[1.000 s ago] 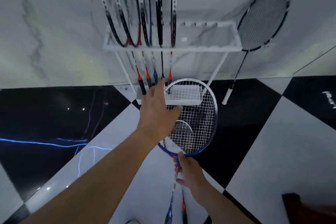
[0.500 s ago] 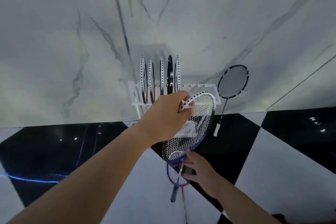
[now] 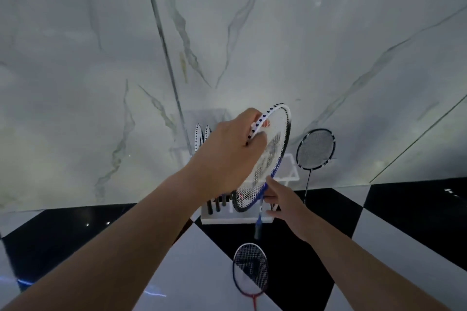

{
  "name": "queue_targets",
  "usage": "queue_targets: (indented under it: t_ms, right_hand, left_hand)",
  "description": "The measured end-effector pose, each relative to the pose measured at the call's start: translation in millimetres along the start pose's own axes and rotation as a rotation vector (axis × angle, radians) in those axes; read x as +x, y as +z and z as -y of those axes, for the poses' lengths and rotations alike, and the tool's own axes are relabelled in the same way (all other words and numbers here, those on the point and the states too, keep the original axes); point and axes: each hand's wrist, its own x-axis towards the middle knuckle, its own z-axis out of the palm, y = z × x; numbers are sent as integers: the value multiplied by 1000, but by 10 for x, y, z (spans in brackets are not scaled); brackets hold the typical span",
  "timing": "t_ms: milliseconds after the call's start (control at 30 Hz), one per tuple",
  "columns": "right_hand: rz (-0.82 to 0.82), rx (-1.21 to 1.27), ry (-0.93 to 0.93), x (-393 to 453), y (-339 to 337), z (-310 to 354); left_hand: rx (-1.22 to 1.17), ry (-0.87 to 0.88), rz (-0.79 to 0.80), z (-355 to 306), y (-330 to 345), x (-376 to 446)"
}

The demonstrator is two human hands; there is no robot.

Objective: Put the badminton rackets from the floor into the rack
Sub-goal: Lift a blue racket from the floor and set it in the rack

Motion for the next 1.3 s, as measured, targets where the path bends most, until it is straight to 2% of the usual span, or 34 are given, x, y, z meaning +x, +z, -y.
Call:
queue_targets:
  t_ms: [167,433,567,667,800,1100,1300]
  right_hand:
    - [41,-28,-52,116,-254,519]
    - [121,-258,-300,146,-552,1297]
    - [134,-354,-326,137,-573,1563]
    - [164,-366,-360,158,-557,1709]
    - [133,-376,-365,306,-486,1874]
    - [63,-289,-113,992,-324,1916]
    - [186,-41,71,1452,-348,1730]
  left_hand:
    - [9,-6,-182,-431,10,356]
    - [56,-12,-413,-1050,-144,699]
    - [-22,-45,-453,-1142,-239,794]
    - [-170,-57,-471,-1161,-372,870]
    - [-232,-23,-440,-1072,-447,1053]
    - [-247,-65,-292,-464,-367,1511]
    - [-238,-146,-250,-4,-48,1790]
